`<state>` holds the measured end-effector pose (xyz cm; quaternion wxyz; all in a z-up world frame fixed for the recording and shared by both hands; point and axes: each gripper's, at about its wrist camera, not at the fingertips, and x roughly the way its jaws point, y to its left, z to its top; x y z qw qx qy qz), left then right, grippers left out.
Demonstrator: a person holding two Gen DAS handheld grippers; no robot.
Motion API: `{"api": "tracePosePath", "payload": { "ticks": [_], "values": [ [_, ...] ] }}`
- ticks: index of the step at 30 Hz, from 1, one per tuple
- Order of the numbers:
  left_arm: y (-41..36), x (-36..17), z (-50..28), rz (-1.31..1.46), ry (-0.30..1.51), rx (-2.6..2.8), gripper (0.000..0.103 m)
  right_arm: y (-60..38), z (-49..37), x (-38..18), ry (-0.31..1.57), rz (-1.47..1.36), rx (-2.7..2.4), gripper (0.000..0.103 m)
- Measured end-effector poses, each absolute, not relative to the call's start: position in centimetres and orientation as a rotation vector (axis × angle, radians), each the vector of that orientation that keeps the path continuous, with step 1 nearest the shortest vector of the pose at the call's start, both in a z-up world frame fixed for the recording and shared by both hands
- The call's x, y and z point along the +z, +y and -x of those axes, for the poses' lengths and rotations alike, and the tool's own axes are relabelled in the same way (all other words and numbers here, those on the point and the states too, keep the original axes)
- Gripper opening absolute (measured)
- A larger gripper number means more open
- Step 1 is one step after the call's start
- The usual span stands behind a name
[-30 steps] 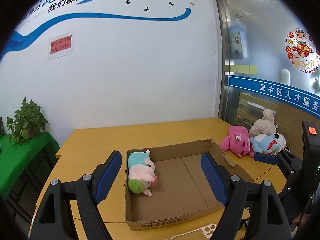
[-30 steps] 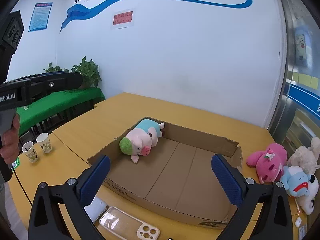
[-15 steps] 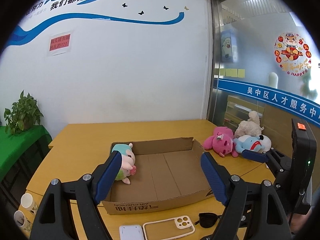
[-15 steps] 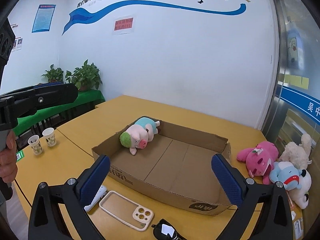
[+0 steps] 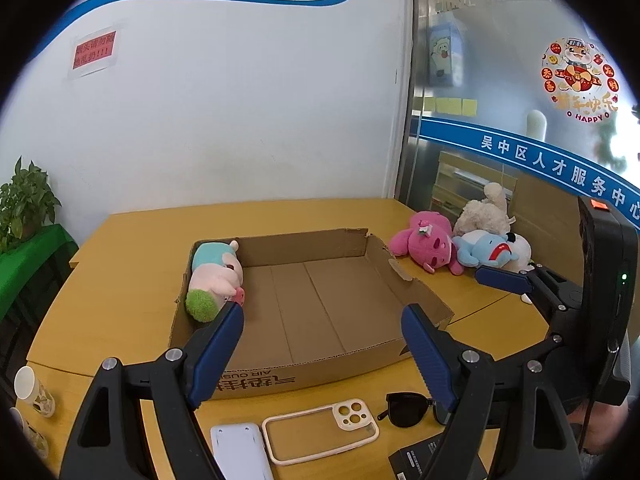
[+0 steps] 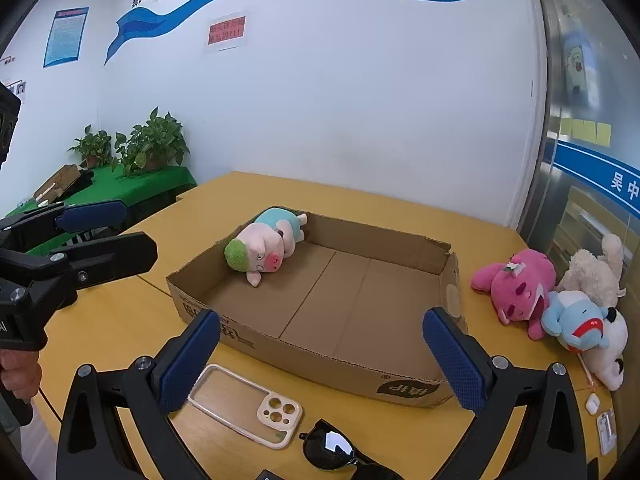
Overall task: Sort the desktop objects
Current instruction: 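Move both grippers toward the black charger box on the table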
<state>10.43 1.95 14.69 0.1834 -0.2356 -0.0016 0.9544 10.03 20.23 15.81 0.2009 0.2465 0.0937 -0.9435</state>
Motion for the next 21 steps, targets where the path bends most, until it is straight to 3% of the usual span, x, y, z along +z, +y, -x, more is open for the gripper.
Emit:
{"api": "tracePosePath", "payload": {
  "ticks": [21],
  "values": [
    [3.5,9.0,-11.0,0.934,-0.163,2.427,0.081,26.0,-12.7,11.8,0.220,-0.727,-2.498,0.103]
  ]
}}
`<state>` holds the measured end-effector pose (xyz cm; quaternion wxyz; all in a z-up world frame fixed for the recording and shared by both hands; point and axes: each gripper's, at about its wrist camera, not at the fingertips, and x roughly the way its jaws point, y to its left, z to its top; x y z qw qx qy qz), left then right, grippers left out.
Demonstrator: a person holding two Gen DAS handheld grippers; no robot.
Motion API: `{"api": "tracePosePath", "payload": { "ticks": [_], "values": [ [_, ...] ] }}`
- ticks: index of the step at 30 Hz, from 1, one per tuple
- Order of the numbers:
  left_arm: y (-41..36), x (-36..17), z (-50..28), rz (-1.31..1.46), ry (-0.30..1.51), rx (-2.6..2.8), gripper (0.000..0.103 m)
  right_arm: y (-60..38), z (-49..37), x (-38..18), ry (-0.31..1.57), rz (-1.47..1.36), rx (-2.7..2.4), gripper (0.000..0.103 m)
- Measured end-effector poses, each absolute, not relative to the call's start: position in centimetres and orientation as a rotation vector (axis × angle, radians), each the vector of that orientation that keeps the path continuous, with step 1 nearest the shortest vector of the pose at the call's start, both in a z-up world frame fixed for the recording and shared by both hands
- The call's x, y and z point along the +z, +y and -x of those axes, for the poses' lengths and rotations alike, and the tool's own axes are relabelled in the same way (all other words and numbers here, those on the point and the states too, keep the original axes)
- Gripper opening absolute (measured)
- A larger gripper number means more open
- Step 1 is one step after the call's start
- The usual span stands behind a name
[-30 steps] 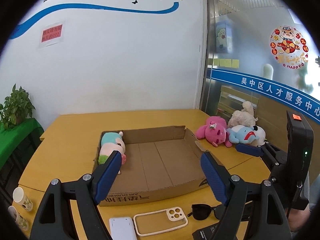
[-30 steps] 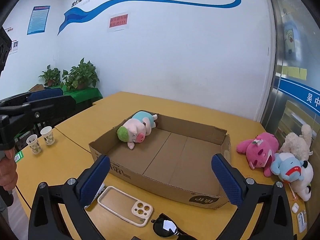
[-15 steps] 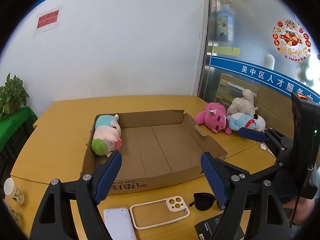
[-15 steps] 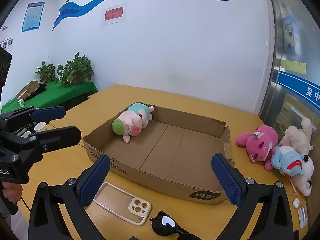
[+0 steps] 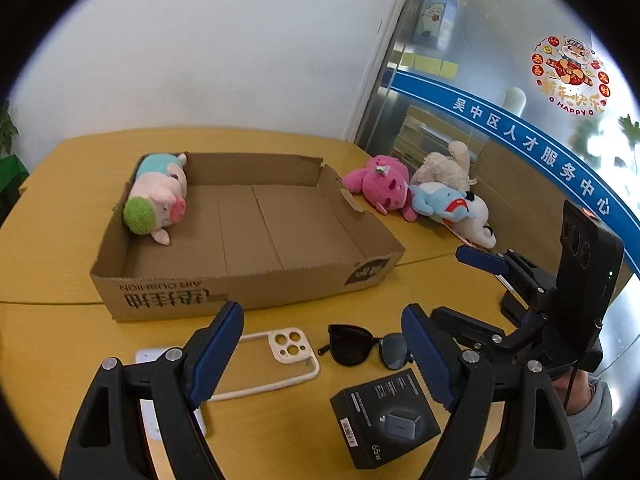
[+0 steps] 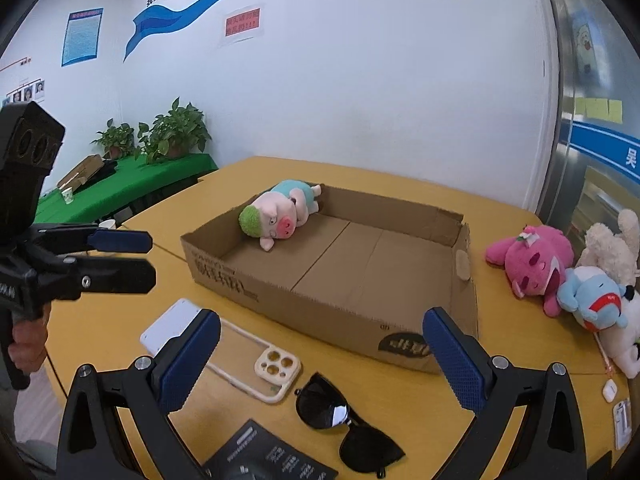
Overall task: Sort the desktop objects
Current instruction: 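Move both grippers toward the black charger box on the table, then grasp the black charger box with both grippers and lift it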
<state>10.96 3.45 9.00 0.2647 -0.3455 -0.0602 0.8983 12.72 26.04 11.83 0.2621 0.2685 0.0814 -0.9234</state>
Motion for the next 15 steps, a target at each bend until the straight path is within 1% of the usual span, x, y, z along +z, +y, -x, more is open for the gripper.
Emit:
{"api": "tracePosePath", "payload": {
  "ticks": [3,7,11,13,15],
  "values": [
    [4.5,5.7,-10.6,1.044,-0.153,2.316,0.081,28.3,-15.0,9.2,0.227,-0.773,-2.388,0.103],
    [6.1,1.2,-10.6,1.163,-0.196,2.138,0.081,29.9,-17.9,3.5,0.272,-0.949,-2.234,0.103],
    [7.5,-2.1,-10.5,1.249,-0.227,2.038,0.080,31.2,-18.9,-1.4,0.112,-1.148,-2.167,0.103],
    [7.9,-3.6,-10.5,1.288,-0.254,1.997,0.080,30.9,-19.3,-2.4,0.099,-1.159,-2.155,0.102],
    [8.0,-4.3,-10.8,1.312,-0.263,1.974,0.074,29.6,-19.5,-3.1,0.123,-1.160,-2.138,0.102]
  ]
}}
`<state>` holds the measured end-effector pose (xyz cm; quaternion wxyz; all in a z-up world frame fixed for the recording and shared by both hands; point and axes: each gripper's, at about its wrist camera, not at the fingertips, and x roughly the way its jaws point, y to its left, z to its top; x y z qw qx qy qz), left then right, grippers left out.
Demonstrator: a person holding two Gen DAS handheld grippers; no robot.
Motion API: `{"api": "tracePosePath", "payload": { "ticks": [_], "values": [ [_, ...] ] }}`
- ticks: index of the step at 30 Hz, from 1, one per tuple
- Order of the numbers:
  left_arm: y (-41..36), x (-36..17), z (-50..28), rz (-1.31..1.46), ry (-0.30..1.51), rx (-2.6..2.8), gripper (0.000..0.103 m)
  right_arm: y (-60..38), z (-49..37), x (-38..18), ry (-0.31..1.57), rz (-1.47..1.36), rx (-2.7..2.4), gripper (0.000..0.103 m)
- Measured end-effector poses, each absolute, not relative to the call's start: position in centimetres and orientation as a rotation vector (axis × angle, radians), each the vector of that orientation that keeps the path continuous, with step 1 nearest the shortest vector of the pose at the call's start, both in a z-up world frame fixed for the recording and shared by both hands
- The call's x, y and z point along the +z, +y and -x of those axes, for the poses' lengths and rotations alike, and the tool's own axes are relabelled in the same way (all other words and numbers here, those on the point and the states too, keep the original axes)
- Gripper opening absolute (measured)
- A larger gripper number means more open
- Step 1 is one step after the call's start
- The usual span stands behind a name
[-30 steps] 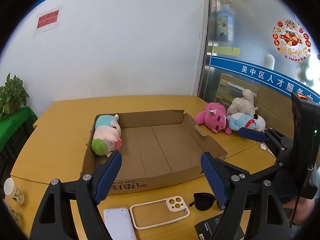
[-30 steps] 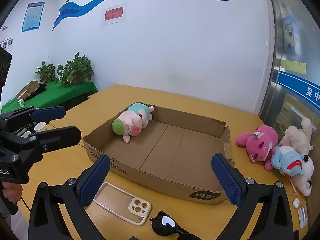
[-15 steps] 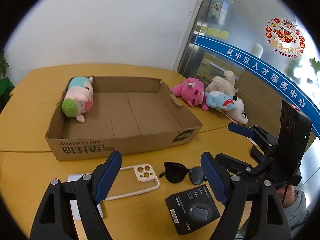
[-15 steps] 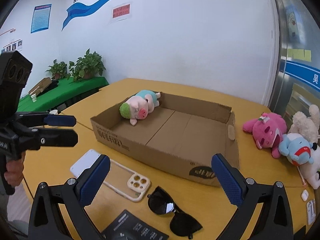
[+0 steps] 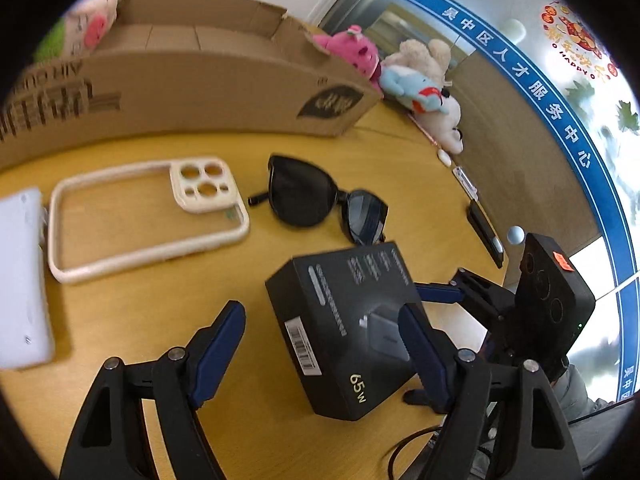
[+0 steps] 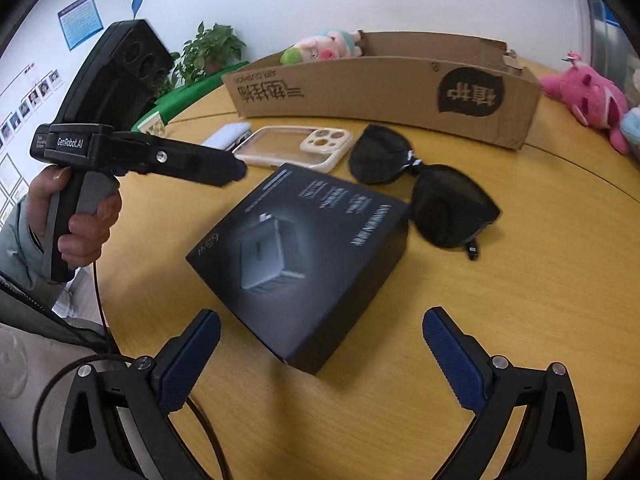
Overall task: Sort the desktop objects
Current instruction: 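Grasp the black charger box with both grippers and lift it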
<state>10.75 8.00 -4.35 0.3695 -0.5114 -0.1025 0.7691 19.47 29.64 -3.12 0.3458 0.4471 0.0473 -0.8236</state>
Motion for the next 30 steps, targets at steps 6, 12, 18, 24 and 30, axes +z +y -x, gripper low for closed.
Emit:
{"api": "tracePosePath", "payload": {
  "ticks": [6,12,18,24,30],
  "values": [
    [6.2,-4.8,-11.5,1.305,-0.294,1.998,0.073,25.4,-20.4,-2.7,0.188,-1.049,-2.002,0.101],
    [5.1,-6.7,-11.2,1.367,-0.342,1.970,0.073,24.4,-20.3,-3.3,0.359,-1.058,-2.051,0.101],
    [5.5,-7.1,-11.3,1.333,-0.354,1.965,0.068,22.0,-20.2,-4.4,0.498,-1.062,-2.099,0.098],
    [5.2,-5.7,-11.5,1.308,-0.343,2.014,0.067,21.3,-20.3,-3.7,0.550,-1.038,-2.144,0.094],
    [3.9,-0.1,-10.8,1.130,-0.313,2.107,0.067,20.2,-19.4,1.0,0.576,-0.918,-2.222,0.094]
  ]
}}
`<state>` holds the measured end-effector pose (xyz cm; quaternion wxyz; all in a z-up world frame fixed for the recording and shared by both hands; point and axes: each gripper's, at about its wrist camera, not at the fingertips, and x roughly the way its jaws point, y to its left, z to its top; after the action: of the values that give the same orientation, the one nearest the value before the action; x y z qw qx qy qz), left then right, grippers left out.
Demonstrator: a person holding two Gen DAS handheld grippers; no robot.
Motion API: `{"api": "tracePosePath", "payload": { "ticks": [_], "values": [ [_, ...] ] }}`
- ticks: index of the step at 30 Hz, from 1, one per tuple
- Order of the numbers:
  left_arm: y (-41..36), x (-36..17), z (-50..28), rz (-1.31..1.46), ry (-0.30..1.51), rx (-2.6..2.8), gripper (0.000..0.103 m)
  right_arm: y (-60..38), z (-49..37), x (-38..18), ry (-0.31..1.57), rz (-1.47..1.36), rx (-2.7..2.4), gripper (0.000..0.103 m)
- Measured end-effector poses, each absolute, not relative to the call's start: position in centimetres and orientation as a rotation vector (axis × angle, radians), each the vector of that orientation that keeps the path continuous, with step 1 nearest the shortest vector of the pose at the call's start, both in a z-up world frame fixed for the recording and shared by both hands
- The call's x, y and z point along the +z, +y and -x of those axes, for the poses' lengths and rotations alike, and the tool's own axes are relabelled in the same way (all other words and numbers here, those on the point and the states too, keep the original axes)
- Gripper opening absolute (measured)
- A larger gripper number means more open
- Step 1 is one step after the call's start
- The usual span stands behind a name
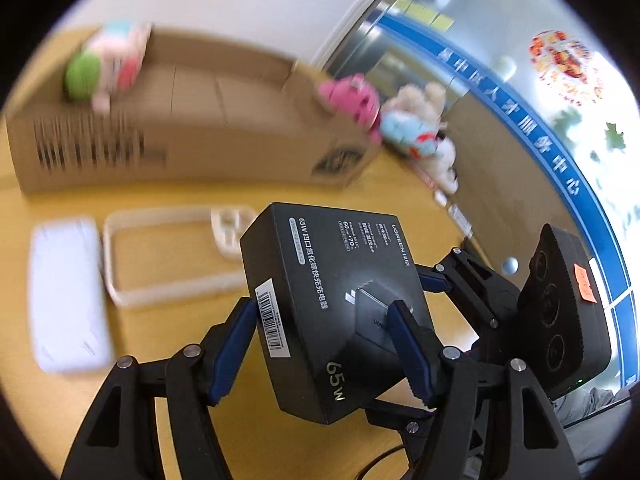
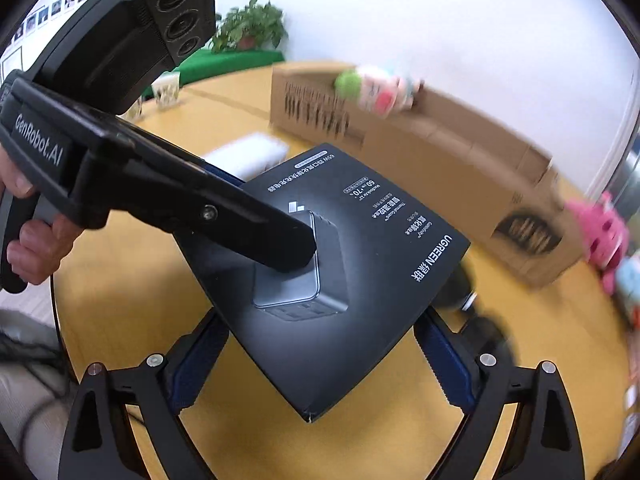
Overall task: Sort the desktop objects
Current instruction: 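Grasp the black charger box with both grippers and lift it, then carry the black charger box with both grippers over the cardboard box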
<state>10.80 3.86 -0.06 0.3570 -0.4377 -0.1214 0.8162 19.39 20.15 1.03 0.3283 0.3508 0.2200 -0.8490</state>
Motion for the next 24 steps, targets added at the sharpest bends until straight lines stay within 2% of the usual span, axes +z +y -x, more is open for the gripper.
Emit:
{"api": "tracePosePath", "payload": {
  "ticks": [4,13,18,24],
  "values": [
    [2.9,6.4,-9.7,0.938,-0.243,2.198,0.067,18.7,-18.2,6.1,0.628,-0.789,-2.305,0.094],
    [3.3,19.8,-8.6,0.542,-0.038,2.319,0.067,16.2,-15.8,19.1,0.606,-0.441,-2.557,0.093],
    [4.4,23.5,-8.9,0.445,0.030,2.359,0.067,16.4,-15.5,23.3,0.616,-0.299,-2.629,0.093],
    [5.0,25.6,-8.1,0.380,0.084,2.392,0.067,17.1,-13.4,25.7,0.583,-0.233,-2.647,0.093]
  ]
}}
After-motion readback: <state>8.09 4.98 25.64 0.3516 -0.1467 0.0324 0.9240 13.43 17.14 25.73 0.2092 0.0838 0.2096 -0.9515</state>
